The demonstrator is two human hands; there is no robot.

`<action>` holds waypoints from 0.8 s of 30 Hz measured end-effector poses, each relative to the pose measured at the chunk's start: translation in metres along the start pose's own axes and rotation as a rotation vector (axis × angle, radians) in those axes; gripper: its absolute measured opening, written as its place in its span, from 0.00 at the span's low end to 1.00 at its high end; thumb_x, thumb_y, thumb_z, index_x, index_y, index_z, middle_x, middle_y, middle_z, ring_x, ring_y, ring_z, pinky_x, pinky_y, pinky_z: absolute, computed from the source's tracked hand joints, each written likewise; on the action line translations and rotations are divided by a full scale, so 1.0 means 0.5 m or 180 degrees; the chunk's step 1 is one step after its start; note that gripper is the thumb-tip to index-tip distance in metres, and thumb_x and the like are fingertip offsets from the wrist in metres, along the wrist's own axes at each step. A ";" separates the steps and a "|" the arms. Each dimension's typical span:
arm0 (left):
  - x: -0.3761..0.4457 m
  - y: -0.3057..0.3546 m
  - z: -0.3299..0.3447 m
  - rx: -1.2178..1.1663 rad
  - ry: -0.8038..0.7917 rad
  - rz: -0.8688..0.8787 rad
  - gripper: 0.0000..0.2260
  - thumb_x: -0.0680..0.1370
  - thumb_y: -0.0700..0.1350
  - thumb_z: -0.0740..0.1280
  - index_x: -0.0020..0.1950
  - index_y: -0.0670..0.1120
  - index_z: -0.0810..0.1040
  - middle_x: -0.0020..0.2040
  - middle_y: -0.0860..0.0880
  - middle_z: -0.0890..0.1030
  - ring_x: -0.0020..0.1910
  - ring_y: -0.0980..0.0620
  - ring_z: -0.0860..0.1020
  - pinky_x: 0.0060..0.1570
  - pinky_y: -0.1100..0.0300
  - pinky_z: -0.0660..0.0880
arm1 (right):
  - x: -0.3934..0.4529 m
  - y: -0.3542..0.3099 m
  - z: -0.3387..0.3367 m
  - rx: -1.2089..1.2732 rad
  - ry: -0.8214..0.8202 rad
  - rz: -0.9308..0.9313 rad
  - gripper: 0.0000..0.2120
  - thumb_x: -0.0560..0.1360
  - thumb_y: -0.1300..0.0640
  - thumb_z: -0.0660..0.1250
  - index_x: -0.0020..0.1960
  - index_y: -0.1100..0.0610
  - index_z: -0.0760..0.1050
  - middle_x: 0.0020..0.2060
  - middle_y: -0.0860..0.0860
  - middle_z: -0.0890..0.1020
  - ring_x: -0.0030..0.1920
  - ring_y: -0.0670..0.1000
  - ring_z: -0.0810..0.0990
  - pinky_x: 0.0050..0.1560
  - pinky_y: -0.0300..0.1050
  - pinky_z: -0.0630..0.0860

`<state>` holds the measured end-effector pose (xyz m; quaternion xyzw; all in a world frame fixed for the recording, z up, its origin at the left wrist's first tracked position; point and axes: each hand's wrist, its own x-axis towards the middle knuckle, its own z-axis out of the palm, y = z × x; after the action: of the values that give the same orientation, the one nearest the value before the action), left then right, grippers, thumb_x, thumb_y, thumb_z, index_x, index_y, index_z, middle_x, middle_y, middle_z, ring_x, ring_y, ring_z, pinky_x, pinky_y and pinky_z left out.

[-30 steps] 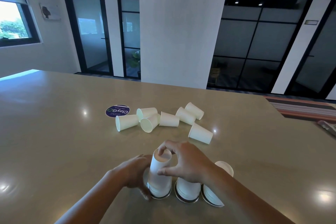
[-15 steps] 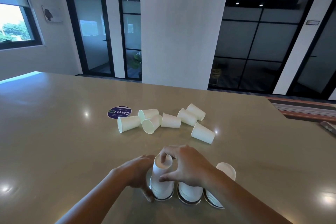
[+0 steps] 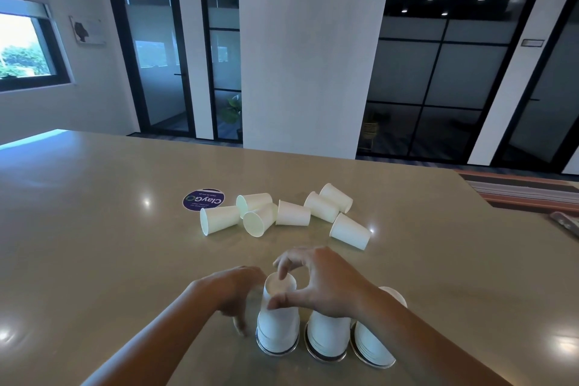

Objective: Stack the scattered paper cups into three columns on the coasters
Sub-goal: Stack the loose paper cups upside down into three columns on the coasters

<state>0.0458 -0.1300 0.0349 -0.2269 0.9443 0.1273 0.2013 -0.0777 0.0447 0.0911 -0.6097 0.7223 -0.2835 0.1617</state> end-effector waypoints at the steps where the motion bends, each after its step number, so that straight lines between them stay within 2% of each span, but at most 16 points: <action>1: 0.004 -0.005 -0.002 -0.0015 -0.0013 -0.0070 0.35 0.66 0.49 0.82 0.70 0.50 0.72 0.64 0.46 0.80 0.62 0.43 0.80 0.57 0.52 0.79 | 0.002 -0.001 -0.004 0.0128 0.0028 0.0003 0.21 0.64 0.32 0.77 0.45 0.45 0.78 0.54 0.40 0.85 0.58 0.37 0.81 0.64 0.47 0.77; 4: 0.019 -0.034 -0.003 -0.0517 0.0159 -0.0110 0.30 0.70 0.43 0.79 0.70 0.53 0.73 0.62 0.53 0.79 0.58 0.50 0.79 0.55 0.59 0.78 | 0.017 -0.006 -0.016 0.0420 0.0159 0.0021 0.11 0.72 0.41 0.76 0.41 0.45 0.78 0.51 0.43 0.87 0.55 0.36 0.83 0.62 0.43 0.78; 7: 0.035 -0.067 0.000 -0.1249 0.0647 -0.0134 0.18 0.72 0.39 0.76 0.59 0.53 0.82 0.48 0.57 0.81 0.44 0.56 0.79 0.40 0.71 0.75 | 0.039 -0.003 -0.024 0.0548 0.0269 0.0002 0.07 0.75 0.49 0.75 0.42 0.48 0.79 0.49 0.43 0.88 0.52 0.38 0.84 0.60 0.44 0.79; 8: 0.037 -0.076 0.000 -0.1459 0.0919 -0.0218 0.13 0.71 0.40 0.75 0.54 0.53 0.84 0.44 0.58 0.81 0.40 0.57 0.79 0.38 0.71 0.74 | 0.048 0.000 -0.027 0.0586 0.0289 0.0013 0.06 0.75 0.50 0.75 0.42 0.49 0.80 0.48 0.43 0.87 0.52 0.39 0.85 0.59 0.45 0.80; 10: 0.045 -0.093 -0.002 -0.1753 0.1441 -0.0289 0.07 0.71 0.42 0.76 0.44 0.54 0.83 0.40 0.57 0.83 0.37 0.59 0.80 0.40 0.69 0.78 | 0.069 0.015 -0.037 0.0632 0.0338 0.0078 0.06 0.75 0.50 0.75 0.42 0.50 0.80 0.47 0.43 0.87 0.51 0.41 0.85 0.57 0.46 0.81; 12: 0.057 -0.099 -0.011 -0.1962 0.1776 -0.0157 0.08 0.72 0.43 0.76 0.39 0.54 0.81 0.41 0.54 0.84 0.34 0.61 0.79 0.43 0.63 0.81 | 0.093 0.042 -0.057 0.0657 0.0423 0.0238 0.07 0.74 0.49 0.75 0.41 0.50 0.80 0.46 0.45 0.88 0.49 0.43 0.85 0.54 0.46 0.81; 13: 0.061 -0.095 -0.018 -0.2011 0.1856 -0.0115 0.08 0.73 0.42 0.76 0.39 0.54 0.80 0.42 0.54 0.85 0.33 0.61 0.79 0.42 0.63 0.80 | 0.106 0.060 -0.071 0.0640 0.0498 0.0354 0.08 0.74 0.48 0.75 0.41 0.51 0.80 0.45 0.46 0.88 0.46 0.45 0.85 0.52 0.46 0.80; 16: 0.084 -0.075 -0.046 -0.2020 0.2123 -0.0108 0.06 0.74 0.43 0.74 0.42 0.54 0.81 0.42 0.55 0.83 0.35 0.61 0.79 0.37 0.66 0.76 | 0.138 0.128 -0.115 0.0365 0.0672 0.0735 0.06 0.76 0.50 0.74 0.43 0.50 0.80 0.42 0.45 0.85 0.43 0.48 0.81 0.44 0.42 0.75; 18: 0.103 -0.060 -0.066 -0.1875 0.2281 -0.0114 0.04 0.75 0.44 0.72 0.47 0.53 0.81 0.40 0.58 0.80 0.35 0.64 0.78 0.33 0.66 0.73 | 0.152 0.191 -0.134 0.0200 0.0763 0.1050 0.05 0.75 0.51 0.73 0.48 0.49 0.79 0.48 0.45 0.83 0.48 0.48 0.81 0.45 0.42 0.75; 19: 0.113 -0.053 -0.076 -0.1779 0.2310 -0.0078 0.06 0.75 0.44 0.72 0.50 0.53 0.81 0.42 0.60 0.79 0.38 0.65 0.78 0.34 0.66 0.73 | 0.156 0.225 -0.138 0.0153 0.0792 0.1233 0.08 0.75 0.50 0.73 0.53 0.49 0.78 0.53 0.45 0.82 0.52 0.48 0.81 0.48 0.44 0.76; 22: 0.161 -0.048 -0.098 -0.1449 0.2223 0.0139 0.19 0.74 0.44 0.71 0.64 0.54 0.76 0.57 0.58 0.78 0.56 0.53 0.79 0.49 0.57 0.76 | 0.158 0.297 -0.139 -0.0206 0.0660 0.1724 0.26 0.74 0.47 0.71 0.69 0.46 0.70 0.67 0.46 0.75 0.61 0.52 0.78 0.58 0.50 0.77; 24: 0.198 -0.047 -0.116 -0.1105 0.2122 0.0146 0.27 0.73 0.43 0.70 0.72 0.53 0.70 0.67 0.53 0.74 0.65 0.48 0.74 0.60 0.52 0.74 | 0.157 0.327 -0.134 -0.0682 0.0441 0.1899 0.32 0.75 0.47 0.69 0.77 0.44 0.64 0.75 0.48 0.69 0.71 0.54 0.72 0.67 0.53 0.72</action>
<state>-0.0426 -0.2070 0.0394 -0.2654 0.9272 0.2091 -0.1615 -0.2613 -0.0018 0.0533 -0.3639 0.9042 -0.1868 0.1230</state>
